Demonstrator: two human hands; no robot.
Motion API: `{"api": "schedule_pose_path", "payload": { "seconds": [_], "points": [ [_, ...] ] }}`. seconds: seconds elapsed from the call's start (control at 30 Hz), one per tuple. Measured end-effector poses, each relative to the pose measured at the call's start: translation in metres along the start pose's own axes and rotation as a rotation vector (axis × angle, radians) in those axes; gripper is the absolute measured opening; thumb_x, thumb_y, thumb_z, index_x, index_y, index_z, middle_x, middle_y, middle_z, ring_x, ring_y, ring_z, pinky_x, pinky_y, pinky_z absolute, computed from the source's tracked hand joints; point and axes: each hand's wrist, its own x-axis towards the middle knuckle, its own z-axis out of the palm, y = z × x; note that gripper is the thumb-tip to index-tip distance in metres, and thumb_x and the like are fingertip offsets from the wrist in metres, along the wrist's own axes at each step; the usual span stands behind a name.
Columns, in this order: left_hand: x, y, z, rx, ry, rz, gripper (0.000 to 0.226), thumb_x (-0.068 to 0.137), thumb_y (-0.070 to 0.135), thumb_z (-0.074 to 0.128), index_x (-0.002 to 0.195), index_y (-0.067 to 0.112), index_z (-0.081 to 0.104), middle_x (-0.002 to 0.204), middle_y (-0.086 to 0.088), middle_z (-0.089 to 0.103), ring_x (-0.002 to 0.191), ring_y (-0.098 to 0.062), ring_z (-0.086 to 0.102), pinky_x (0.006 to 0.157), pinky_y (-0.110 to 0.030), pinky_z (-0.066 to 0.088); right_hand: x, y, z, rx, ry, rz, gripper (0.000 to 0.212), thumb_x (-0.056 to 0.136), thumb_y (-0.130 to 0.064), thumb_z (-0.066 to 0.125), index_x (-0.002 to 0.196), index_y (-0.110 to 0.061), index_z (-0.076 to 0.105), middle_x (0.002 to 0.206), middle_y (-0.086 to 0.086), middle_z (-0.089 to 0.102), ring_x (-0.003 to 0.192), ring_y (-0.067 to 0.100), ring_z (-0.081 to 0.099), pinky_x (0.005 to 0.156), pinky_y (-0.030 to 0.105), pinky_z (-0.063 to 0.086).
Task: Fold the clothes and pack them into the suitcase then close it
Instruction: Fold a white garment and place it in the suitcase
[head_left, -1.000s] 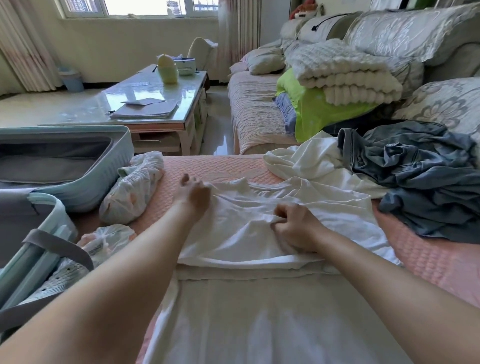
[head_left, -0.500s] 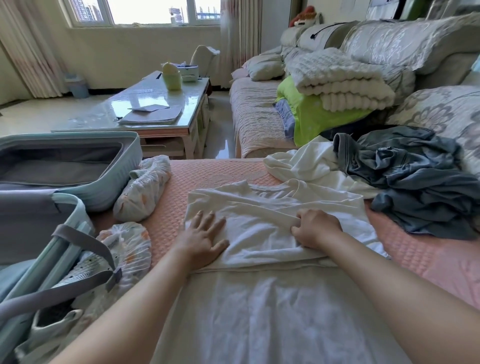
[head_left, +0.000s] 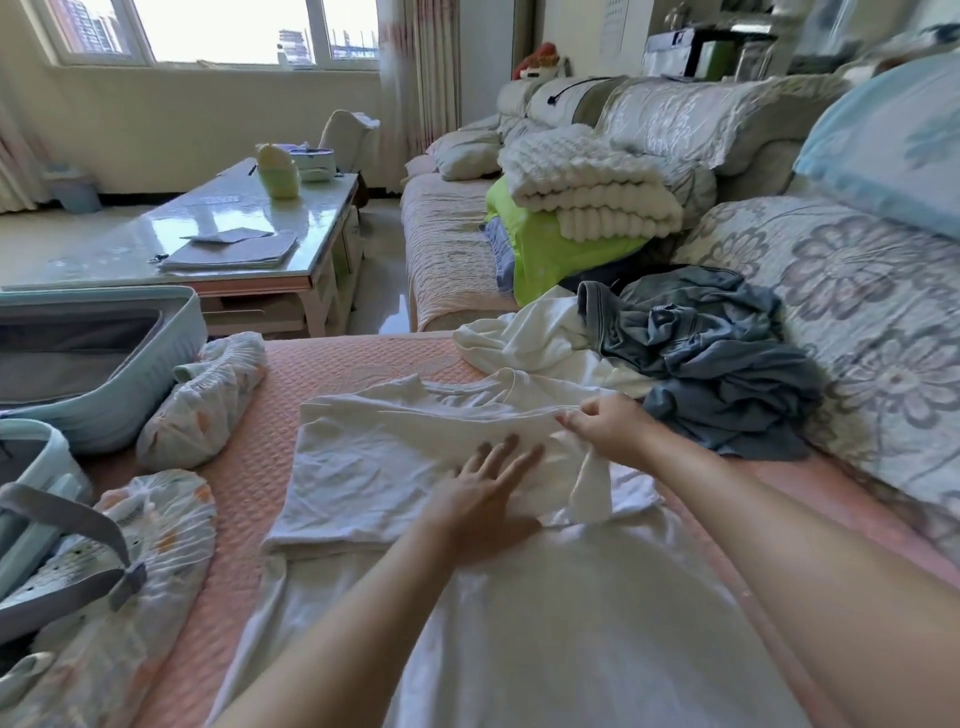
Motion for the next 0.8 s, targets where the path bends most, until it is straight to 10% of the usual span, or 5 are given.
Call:
{"api": "schedule_pose_path", "payload": {
  "seconds": [0.17,0.37,0.6,0.8],
  "points": [
    [0.002,-0.005,0.009,0.137,-0.175,-0.059,0.068,0.096,0.065,0.034,0.154,0.048,0.002,0.166,0.001,-0.001,0.152,-0.035,-0.004,0.117,-0.064,0.004,0.022,0.006,-0.012,-0.788,0.271,-0.091,0.045,0.100,-0.053,0.038,0.094,-0.020,0.067,0.100,0.004,0.069,0.094,0.024,0.065,0.091,0.038,0.044],
    [0.024,0.004,-0.009,0.001,0.030,-0.042,0.043,0.098,0.056,0.032,0.127,0.041,0.060,0.149,0.007,0.041,0.139,-0.019,0.034,0.108,-0.038,0.028,0.005,0.041,0.006,-0.456,0.178,-0.118,0.032,0.096,-0.045,0.048,0.089,-0.020,0.067,0.089,0.001,0.070,0.081,0.023,0.063,0.068,0.030,0.046],
    [0.074,0.016,0.000,0.034,0.080,-0.041,0.050,0.100,0.036,0.045,0.148,0.032,0.034,0.153,0.002,0.034,0.140,-0.023,0.033,0.100,-0.043,0.045,-0.040,0.051,0.044,-0.474,0.141,-0.002,0.074,0.065,-0.094,0.031,0.065,-0.024,0.056,0.077,-0.009,0.061,0.080,0.016,0.062,0.072,0.030,0.047],
    [0.097,0.017,0.000,0.108,0.068,-0.107,0.035,0.101,0.029,0.045,0.134,0.024,0.052,0.133,-0.006,0.050,0.119,-0.028,0.055,0.084,-0.039,0.051,-0.006,0.053,0.019,-0.087,0.082,0.287,0.038,0.085,-0.048,0.053,0.063,-0.018,0.058,0.077,0.000,0.060,0.076,0.025,0.057,0.066,0.028,0.041]
  ]
}}
